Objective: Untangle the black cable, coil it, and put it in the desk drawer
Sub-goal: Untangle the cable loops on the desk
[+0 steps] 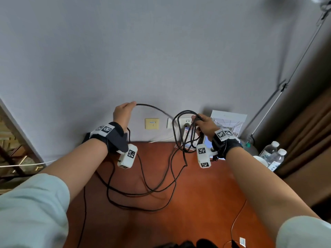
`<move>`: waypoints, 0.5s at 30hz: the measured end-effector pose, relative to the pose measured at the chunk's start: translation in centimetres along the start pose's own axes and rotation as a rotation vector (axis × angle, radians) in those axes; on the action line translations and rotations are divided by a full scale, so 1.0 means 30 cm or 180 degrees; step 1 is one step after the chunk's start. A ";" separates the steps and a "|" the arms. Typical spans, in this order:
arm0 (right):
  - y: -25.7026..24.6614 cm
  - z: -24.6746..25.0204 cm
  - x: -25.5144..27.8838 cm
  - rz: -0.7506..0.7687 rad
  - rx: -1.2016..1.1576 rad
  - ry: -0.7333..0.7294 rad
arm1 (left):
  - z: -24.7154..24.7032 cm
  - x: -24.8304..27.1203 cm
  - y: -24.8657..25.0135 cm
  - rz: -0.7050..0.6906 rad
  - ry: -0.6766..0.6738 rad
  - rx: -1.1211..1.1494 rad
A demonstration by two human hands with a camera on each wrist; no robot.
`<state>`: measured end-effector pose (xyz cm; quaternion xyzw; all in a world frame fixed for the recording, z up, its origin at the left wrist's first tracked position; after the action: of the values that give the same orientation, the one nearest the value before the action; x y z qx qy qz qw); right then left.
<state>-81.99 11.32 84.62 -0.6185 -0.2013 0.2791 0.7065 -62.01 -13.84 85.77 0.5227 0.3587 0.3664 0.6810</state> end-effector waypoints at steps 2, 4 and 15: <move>0.014 0.027 0.002 -0.0097 -0.0151 0.0119 | 0.019 -0.019 -0.016 -0.0011 0.0014 -0.0332; 0.017 0.031 0.005 -0.0123 -0.0326 0.0176 | -0.012 -0.011 -0.043 -0.0066 -0.0238 -0.0987; -0.071 0.033 -0.005 -0.0120 -0.1031 0.0509 | -0.159 0.076 -0.241 0.0118 -0.1708 -0.3071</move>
<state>-82.43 11.81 86.90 -0.7405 -0.1984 0.1796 0.6165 -64.18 -11.06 77.55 0.2326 -0.0454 0.3551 0.9043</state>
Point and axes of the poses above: each hand's wrist, its own x-axis away from the middle knuckle, its own z-axis out of the back of the hand, y = z × x, the point moved 5 cm from there along -x, towards the middle knuckle, and after that the axes turned 8 degrees about -x, right-handed, at the moved point
